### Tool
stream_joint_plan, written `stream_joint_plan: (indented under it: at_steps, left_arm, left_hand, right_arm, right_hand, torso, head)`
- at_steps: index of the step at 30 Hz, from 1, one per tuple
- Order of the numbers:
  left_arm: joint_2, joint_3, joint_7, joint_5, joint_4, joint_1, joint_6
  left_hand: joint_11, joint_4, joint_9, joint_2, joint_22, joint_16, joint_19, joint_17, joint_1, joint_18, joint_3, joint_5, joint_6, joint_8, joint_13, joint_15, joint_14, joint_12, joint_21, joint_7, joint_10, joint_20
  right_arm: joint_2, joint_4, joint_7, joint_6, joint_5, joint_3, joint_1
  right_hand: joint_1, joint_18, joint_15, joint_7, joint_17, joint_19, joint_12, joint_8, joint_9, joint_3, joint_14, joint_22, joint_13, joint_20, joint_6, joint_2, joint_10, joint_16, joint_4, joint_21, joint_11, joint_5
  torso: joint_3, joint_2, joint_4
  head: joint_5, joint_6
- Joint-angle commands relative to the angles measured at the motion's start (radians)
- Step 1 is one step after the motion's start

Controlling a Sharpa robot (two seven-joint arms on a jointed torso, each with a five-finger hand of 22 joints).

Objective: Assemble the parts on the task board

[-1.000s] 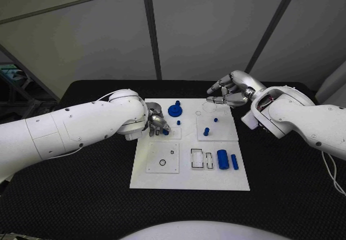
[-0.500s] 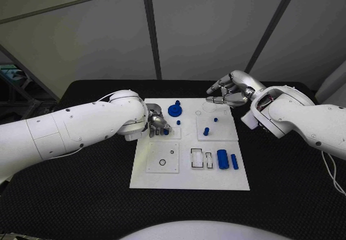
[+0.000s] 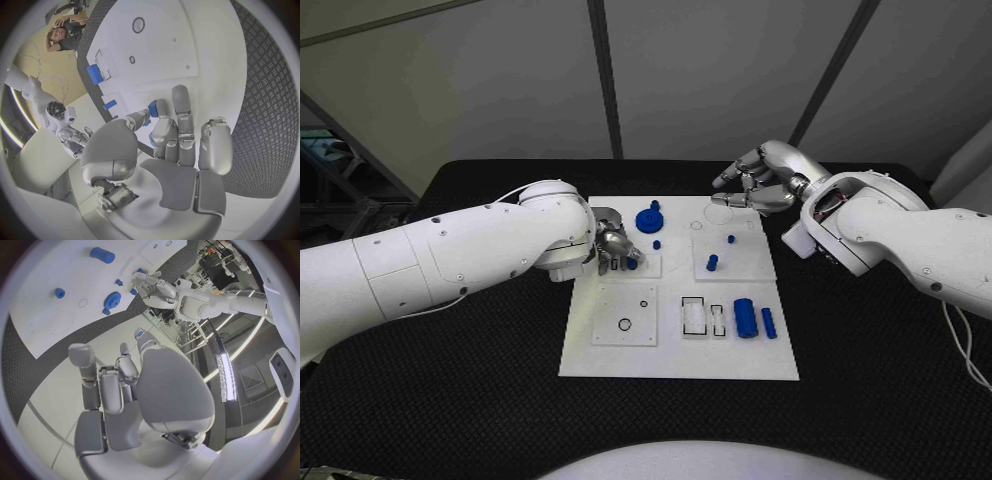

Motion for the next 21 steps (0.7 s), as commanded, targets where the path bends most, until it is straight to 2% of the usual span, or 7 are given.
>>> stream_joint_plan:
  at_steps: [1, 8, 14, 18, 21]
  left_arm:
    - [-0.002, 0.000, -0.007, -0.003, 0.003, 0.001, 0.002]
    - [-0.015, 0.001, -0.006, -0.003, 0.016, 0.001, -0.009]
    - [-0.030, 0.008, -0.010, -0.003, 0.030, 0.002, -0.013]
    - [-0.037, 0.028, -0.009, -0.003, 0.037, 0.003, -0.019]
    - [-0.042, 0.047, -0.005, -0.003, 0.043, 0.003, -0.029]
  left_hand:
    - [0.002, 0.009, -0.002, -0.003, 0.031, -0.005, 0.005, 0.002, -0.013, -0.003, -0.027, -0.004, 0.007, -0.002, 0.001, -0.005, -0.001, 0.003, 0.003, 0.002, 0.006, 0.002]
    - [0.002, 0.032, -0.007, -0.009, 0.030, -0.006, 0.004, 0.003, -0.015, -0.003, -0.122, -0.005, 0.008, -0.004, -0.002, -0.006, -0.001, 0.000, 0.000, 0.003, 0.004, 0.002]
    - [0.002, 0.046, -0.009, -0.010, 0.029, -0.007, 0.003, 0.004, 0.003, -0.002, -0.197, -0.005, 0.003, -0.002, -0.013, -0.005, -0.001, -0.009, -0.004, 0.004, -0.002, 0.001]
    - [0.003, 0.057, -0.010, -0.004, 0.024, -0.007, -0.001, 0.004, 0.018, 0.000, -0.238, -0.004, -0.002, -0.002, -0.020, -0.005, -0.001, -0.014, -0.009, 0.005, -0.006, 0.001]
    - [0.005, 0.065, -0.012, 0.000, 0.012, -0.008, -0.007, 0.005, 0.034, 0.003, -0.270, -0.003, -0.014, -0.005, -0.038, -0.004, -0.002, -0.028, -0.018, 0.008, -0.017, 0.002]
  right_arm:
    - [0.000, 0.001, 0.002, 0.006, 0.002, 0.001, 0.001]
    - [0.000, -0.001, 0.002, 0.006, 0.002, 0.001, 0.001]
    - [0.000, -0.004, -0.001, 0.006, 0.002, 0.001, 0.001]
    - [0.001, -0.007, 0.000, 0.006, 0.002, 0.001, 0.001]
    - [0.003, -0.011, 0.002, 0.007, 0.002, 0.001, 0.001]
  right_hand:
    - [-0.009, 0.018, -0.004, -0.002, 0.073, -0.006, -0.004, 0.006, -0.001, -0.003, 0.057, -0.001, -0.001, 0.000, 0.005, -0.003, 0.001, -0.006, 0.004, -0.006, -0.006, 0.004]
    - [-0.011, 0.018, -0.004, -0.002, 0.073, -0.006, -0.004, 0.006, -0.001, -0.003, 0.057, -0.001, -0.001, 0.000, 0.005, -0.002, 0.001, -0.007, 0.005, -0.006, -0.006, 0.005]
    - [-0.011, 0.018, -0.004, -0.002, 0.071, -0.007, -0.004, 0.007, -0.001, -0.004, 0.056, -0.003, -0.002, 0.000, 0.004, -0.002, 0.000, -0.008, 0.006, -0.007, -0.006, 0.005]
    - [-0.013, 0.019, -0.004, -0.003, 0.069, -0.008, -0.005, 0.007, -0.001, -0.005, 0.056, -0.006, -0.003, 0.000, 0.004, -0.003, 0.000, -0.009, 0.007, -0.010, -0.006, 0.005]
    - [-0.017, 0.019, -0.004, -0.003, 0.068, -0.008, -0.005, 0.008, -0.001, -0.008, 0.056, -0.008, -0.004, -0.001, 0.003, -0.004, -0.001, -0.010, 0.009, -0.011, -0.007, 0.005]
  torso:
    - [-0.0002, 0.000, 0.0000]
    - [-0.0006, -0.001, 0.0008]
    - [-0.0003, -0.001, 0.0001]
    - [-0.0007, 0.000, 0.0004]
    - [-0.0007, -0.001, 0.0000]
  head:
    - [0.001, 0.001]
    - [0.000, 0.001]
    - [0.001, 0.001]
    - [0.000, 0.003]
    - [0.000, 0.004]
